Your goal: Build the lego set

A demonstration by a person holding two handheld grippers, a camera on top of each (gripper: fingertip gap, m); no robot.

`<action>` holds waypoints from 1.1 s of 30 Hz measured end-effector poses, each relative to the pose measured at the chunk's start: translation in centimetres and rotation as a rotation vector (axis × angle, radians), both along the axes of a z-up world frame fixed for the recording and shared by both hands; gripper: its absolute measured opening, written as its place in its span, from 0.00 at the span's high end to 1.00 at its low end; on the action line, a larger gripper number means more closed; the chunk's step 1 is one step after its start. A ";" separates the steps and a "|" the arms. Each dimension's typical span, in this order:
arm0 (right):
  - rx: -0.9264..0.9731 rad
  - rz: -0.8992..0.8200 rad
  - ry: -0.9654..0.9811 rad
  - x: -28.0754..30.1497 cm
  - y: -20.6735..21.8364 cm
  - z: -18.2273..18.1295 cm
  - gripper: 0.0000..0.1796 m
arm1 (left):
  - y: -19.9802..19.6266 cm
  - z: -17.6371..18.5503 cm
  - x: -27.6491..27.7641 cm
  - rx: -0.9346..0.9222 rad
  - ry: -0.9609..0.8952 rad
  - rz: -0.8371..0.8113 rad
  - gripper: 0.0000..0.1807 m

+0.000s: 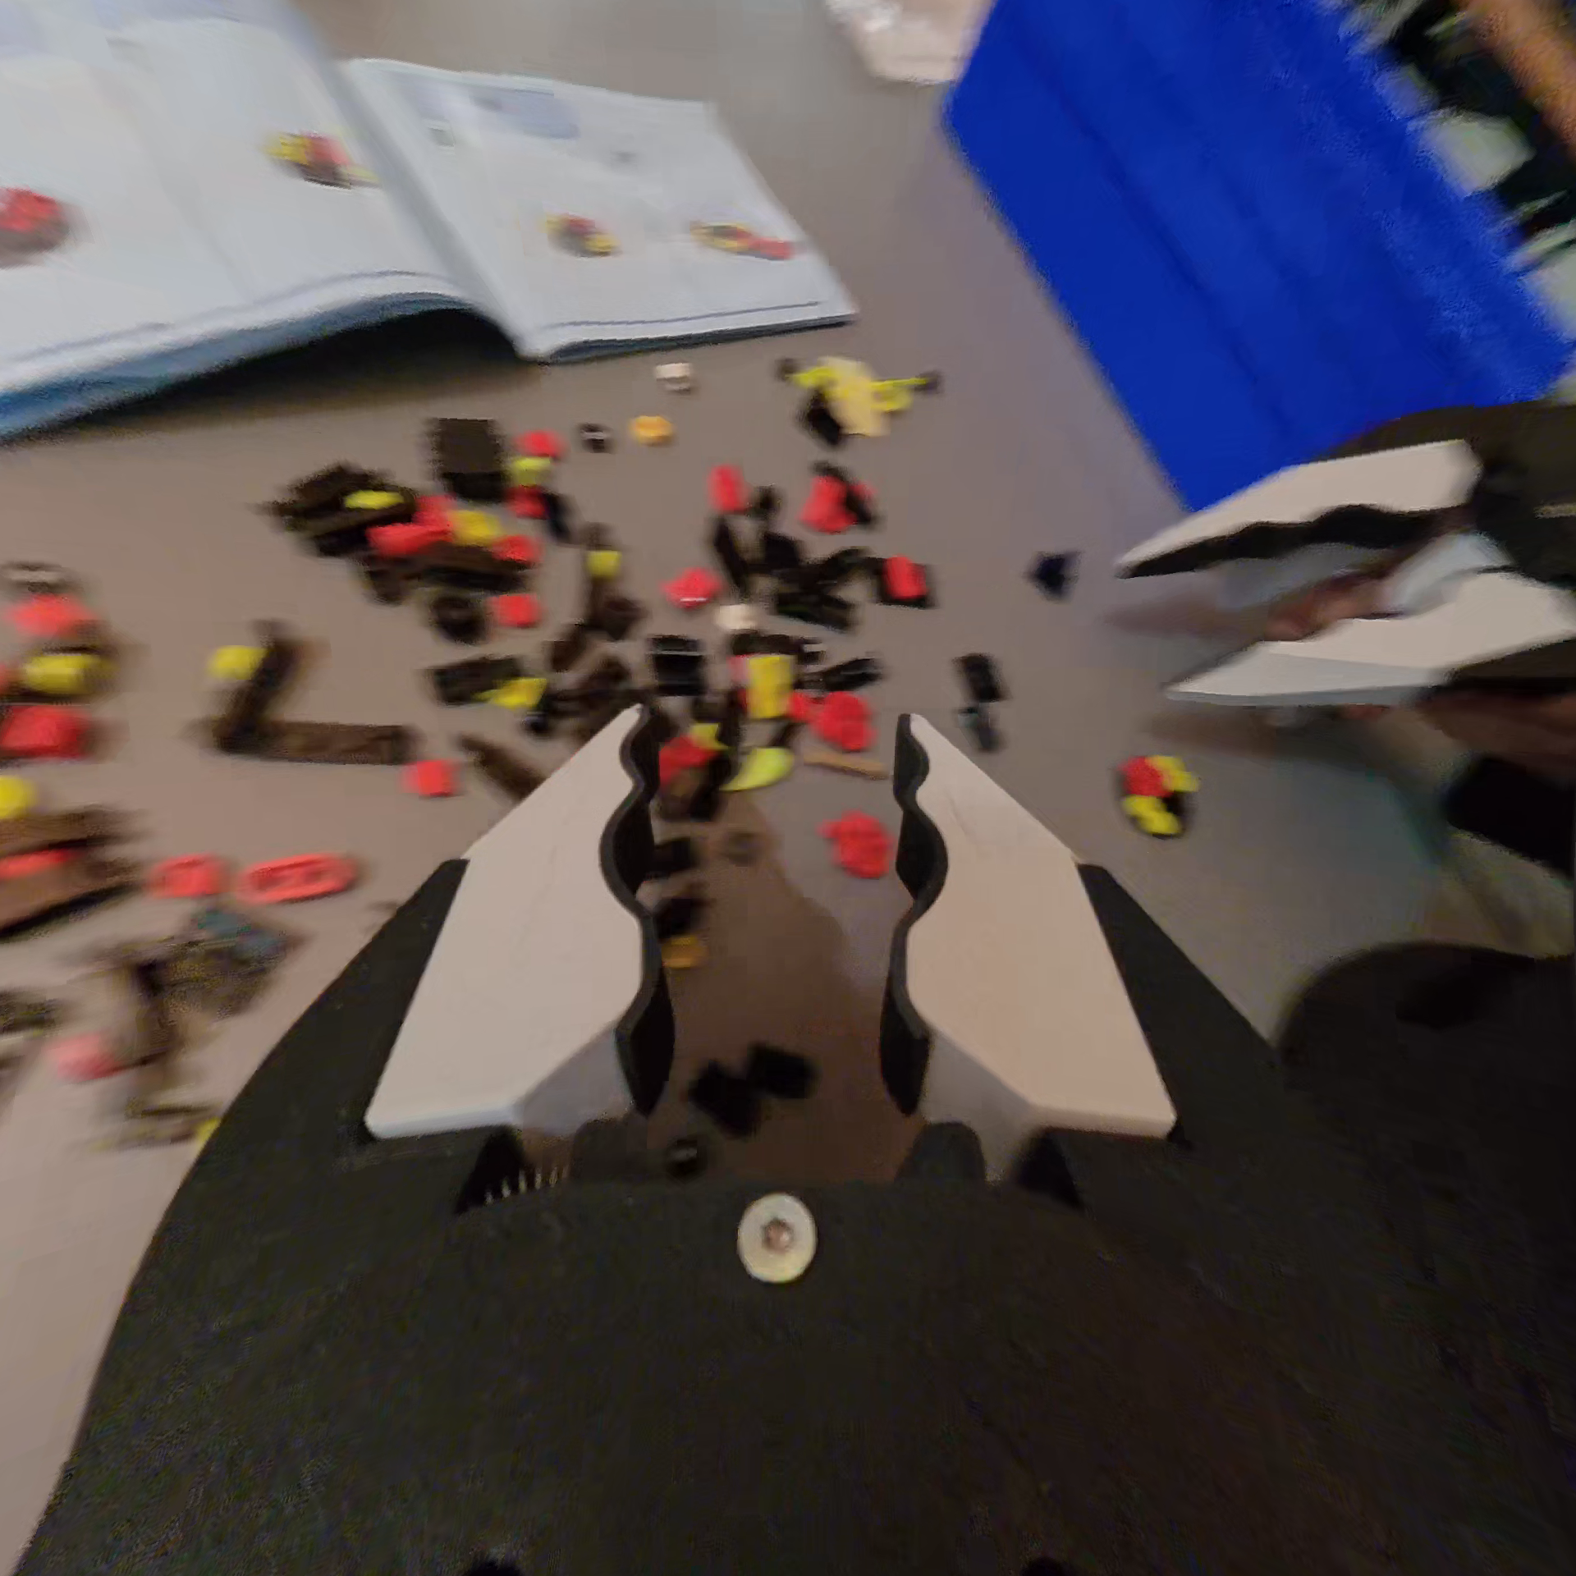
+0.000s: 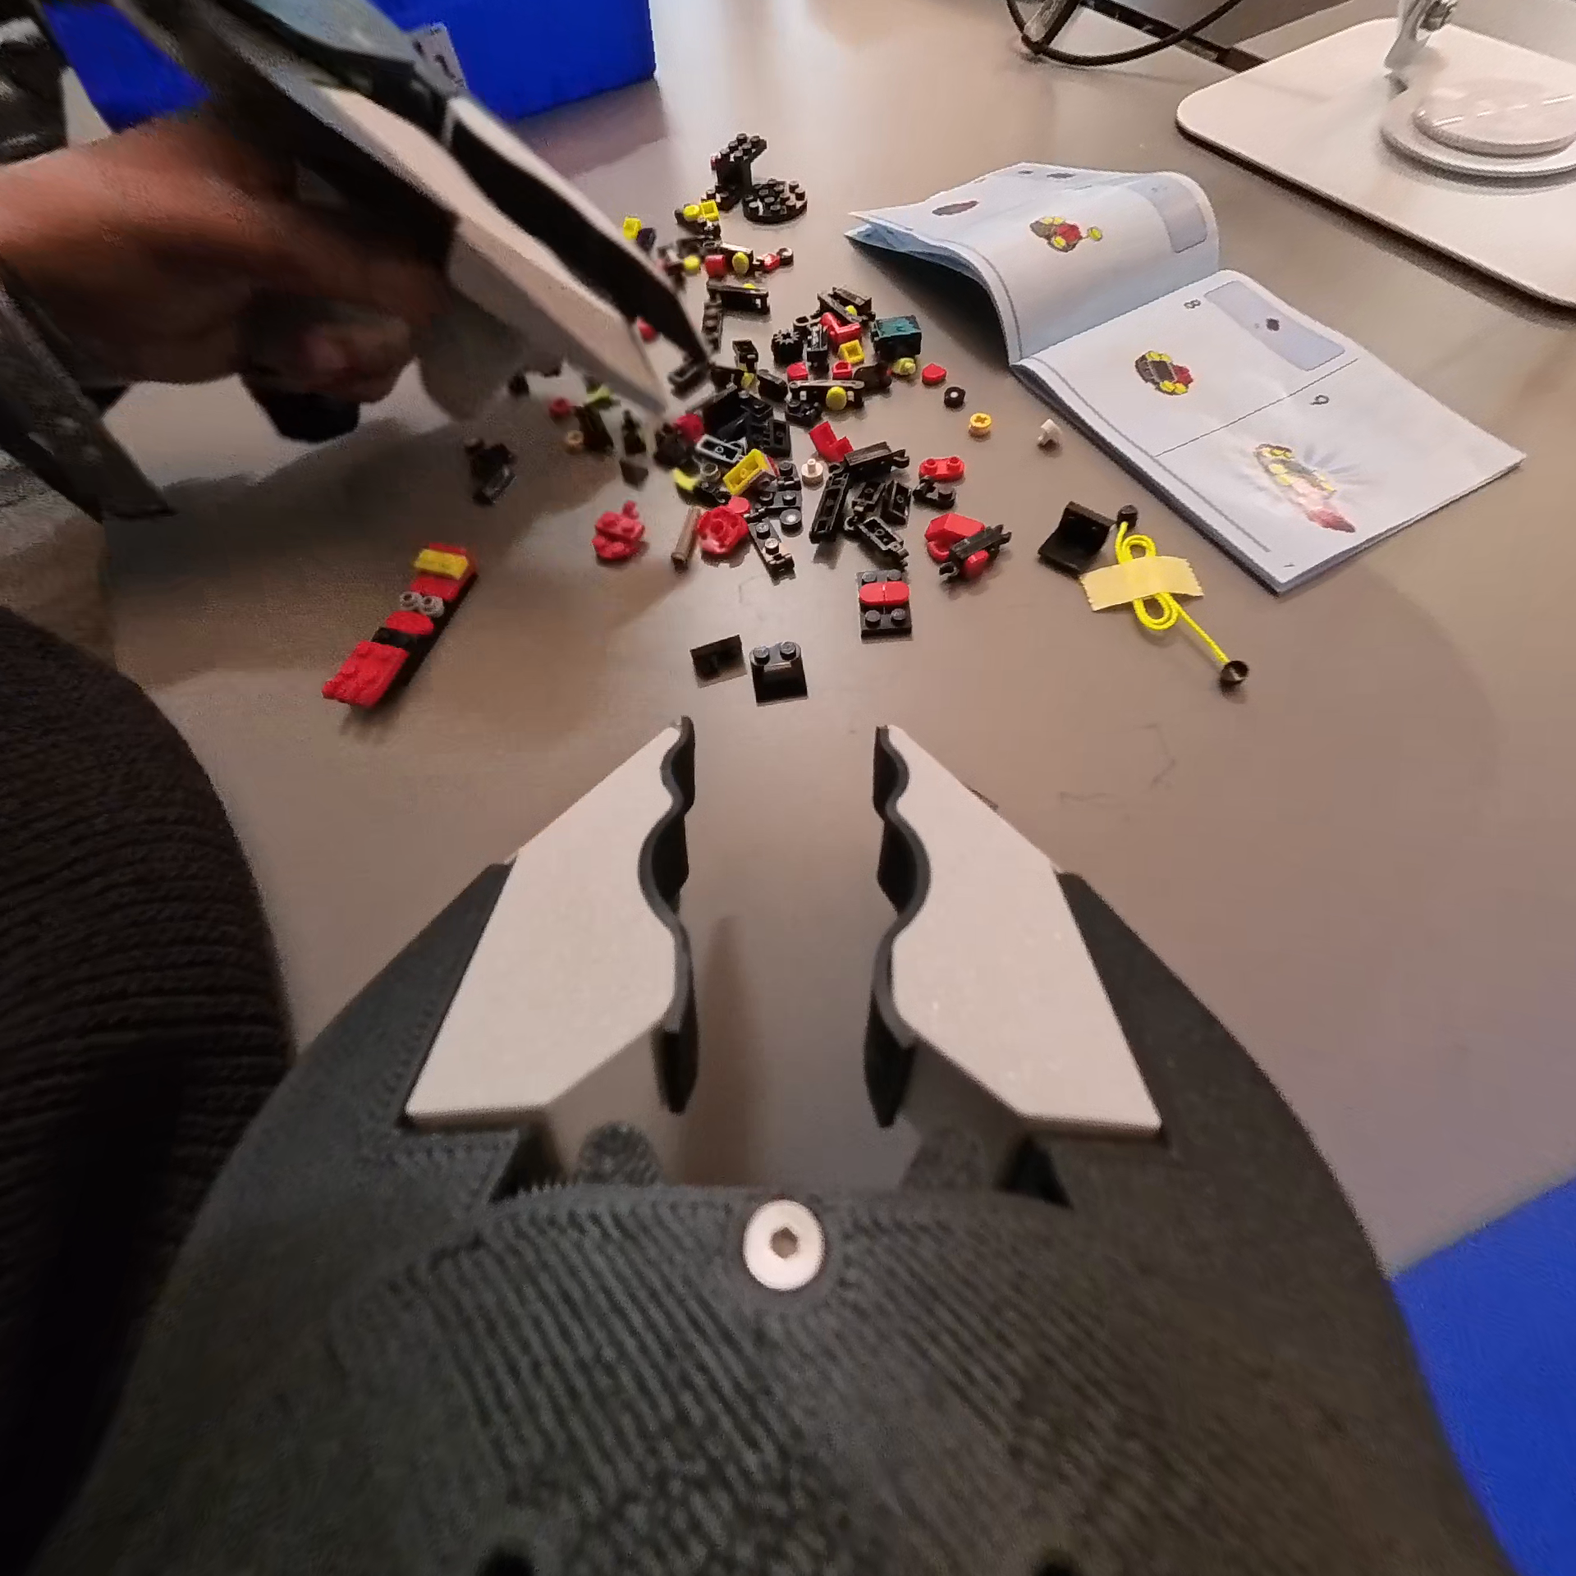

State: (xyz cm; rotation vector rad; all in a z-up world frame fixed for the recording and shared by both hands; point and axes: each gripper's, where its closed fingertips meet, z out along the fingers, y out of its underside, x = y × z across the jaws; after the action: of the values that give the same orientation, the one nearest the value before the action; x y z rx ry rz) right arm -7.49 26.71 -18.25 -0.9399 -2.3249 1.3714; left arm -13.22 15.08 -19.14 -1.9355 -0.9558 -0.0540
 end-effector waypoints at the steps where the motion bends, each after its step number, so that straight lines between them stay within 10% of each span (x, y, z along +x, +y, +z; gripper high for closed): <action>1: -0.002 0.001 -0.003 0.0 0.0 0.0 0.77 | -1.2 -0.5 -1.4 -0.068 0.038 0.033 0.69; 33: -0.004 -0.013 -0.013 0.0 0.3 -0.1 0.78 | -5.0 -0.9 -9.7 -0.258 0.152 0.080 1.00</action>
State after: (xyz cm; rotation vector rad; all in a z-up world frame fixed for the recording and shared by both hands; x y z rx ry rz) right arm -7.51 27.04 -18.40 -0.9665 -2.3228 1.3692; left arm -22.90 10.13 -20.03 -2.0989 -0.9746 0.2719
